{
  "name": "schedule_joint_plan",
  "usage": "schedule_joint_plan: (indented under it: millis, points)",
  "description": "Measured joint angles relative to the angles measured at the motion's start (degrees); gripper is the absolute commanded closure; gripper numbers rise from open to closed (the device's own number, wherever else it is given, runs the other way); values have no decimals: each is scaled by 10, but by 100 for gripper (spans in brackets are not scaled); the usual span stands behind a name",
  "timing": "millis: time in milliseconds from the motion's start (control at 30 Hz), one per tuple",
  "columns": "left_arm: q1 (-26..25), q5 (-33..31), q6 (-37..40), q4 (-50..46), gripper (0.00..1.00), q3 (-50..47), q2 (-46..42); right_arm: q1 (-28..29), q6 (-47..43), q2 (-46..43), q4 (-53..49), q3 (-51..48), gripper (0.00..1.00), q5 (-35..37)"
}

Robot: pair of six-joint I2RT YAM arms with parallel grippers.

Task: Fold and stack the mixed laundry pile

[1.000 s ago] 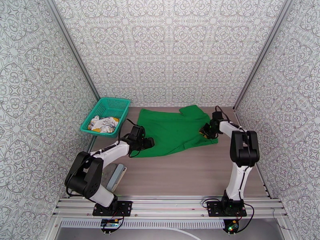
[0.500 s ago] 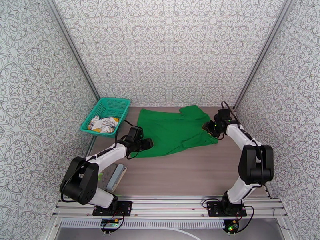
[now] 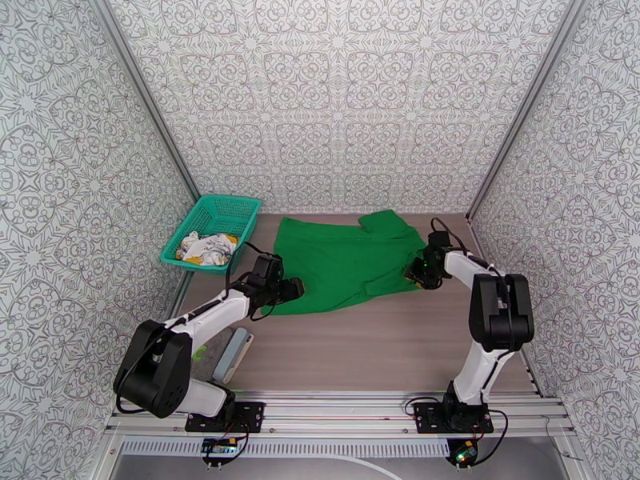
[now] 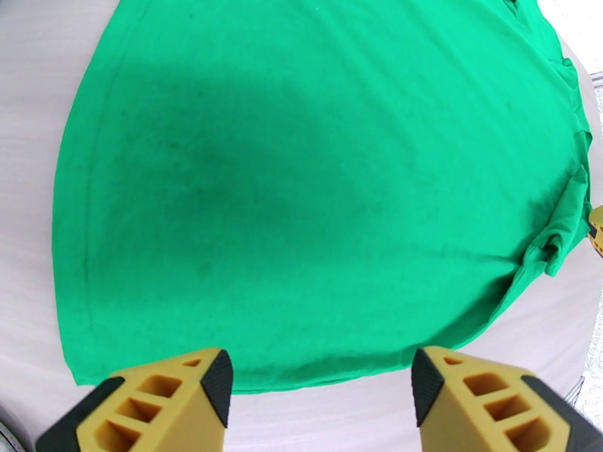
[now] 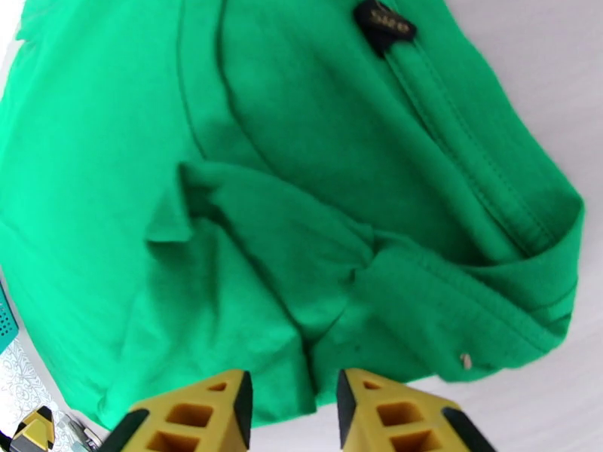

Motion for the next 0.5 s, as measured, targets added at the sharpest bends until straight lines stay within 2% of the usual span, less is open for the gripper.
schedule_joint_plan:
  millis: [500]
  points:
    - [4, 0, 0, -4, 32, -1, 0, 16, -3, 6, -7, 9, 94, 2]
